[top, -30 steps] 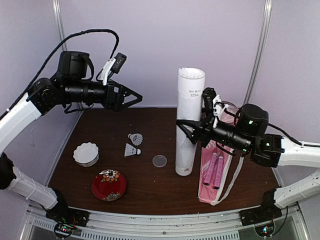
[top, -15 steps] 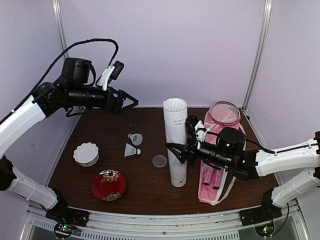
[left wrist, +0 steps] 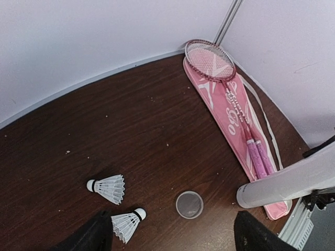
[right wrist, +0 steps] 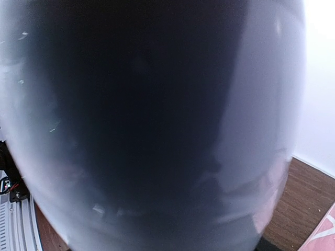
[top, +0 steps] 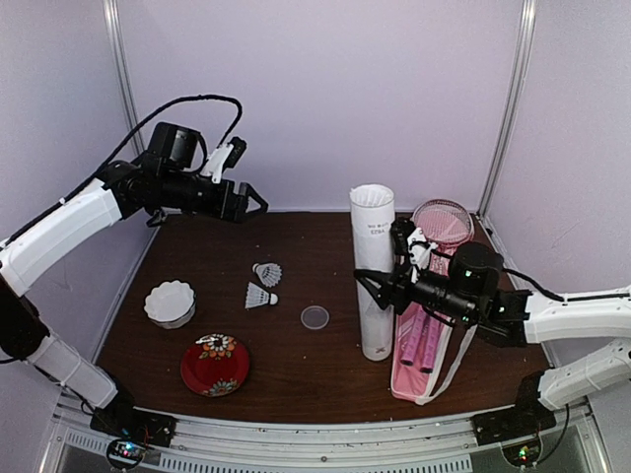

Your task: Pack up the badminton gear

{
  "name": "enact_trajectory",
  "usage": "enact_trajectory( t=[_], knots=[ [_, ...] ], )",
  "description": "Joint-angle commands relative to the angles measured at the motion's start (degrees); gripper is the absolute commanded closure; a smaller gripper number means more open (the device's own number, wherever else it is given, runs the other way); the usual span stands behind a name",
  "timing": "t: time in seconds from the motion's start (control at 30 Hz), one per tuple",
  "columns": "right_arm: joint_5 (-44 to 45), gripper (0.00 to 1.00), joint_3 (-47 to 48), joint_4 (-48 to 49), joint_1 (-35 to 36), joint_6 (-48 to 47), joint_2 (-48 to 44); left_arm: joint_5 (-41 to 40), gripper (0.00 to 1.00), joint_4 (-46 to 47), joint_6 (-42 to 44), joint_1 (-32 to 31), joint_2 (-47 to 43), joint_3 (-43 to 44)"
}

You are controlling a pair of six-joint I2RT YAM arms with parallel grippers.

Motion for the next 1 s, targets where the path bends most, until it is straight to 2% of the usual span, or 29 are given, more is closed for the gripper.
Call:
enact_trajectory(
  t=[0.0,0.23,0.47,0.6,0.77,0.97],
  knots=[
    [0.72,0.45,2.73,-15.14,-0.92,-1.82,-5.14,-2.39,0.18,-1.46,1.78,1.71,3.58,0.67],
    [2.15,0.45,6.87,-35.25,-4.7,-5.34,-10.72,-0.5,0.19,0.89,1.44,2.54,6.47,0.1],
    [-0.87,0.44,11.02,-38.96,-5.05,-8.43,-9.45,2.09,0.2,3.71,2.13,2.57,5.03,0.3],
    [-1.76,0.44,15.5,-42.77,-4.87,-9.57,-7.64,-2.22,0.17,-1.15,3.44,2.84,6.37,1.55],
    [-0.1,0.44,20.92,-49.24,-4.58,-9.97,-6.54,-6.46,0.17,1.04,0.16,4.22,5.92,-5.38],
    [4.1,0.43,26.62,-58.64,-2.51,-10.67,-4.25,-3.57,0.2,15.07,-7.87,5.13,4.04,-19.31]
  ],
)
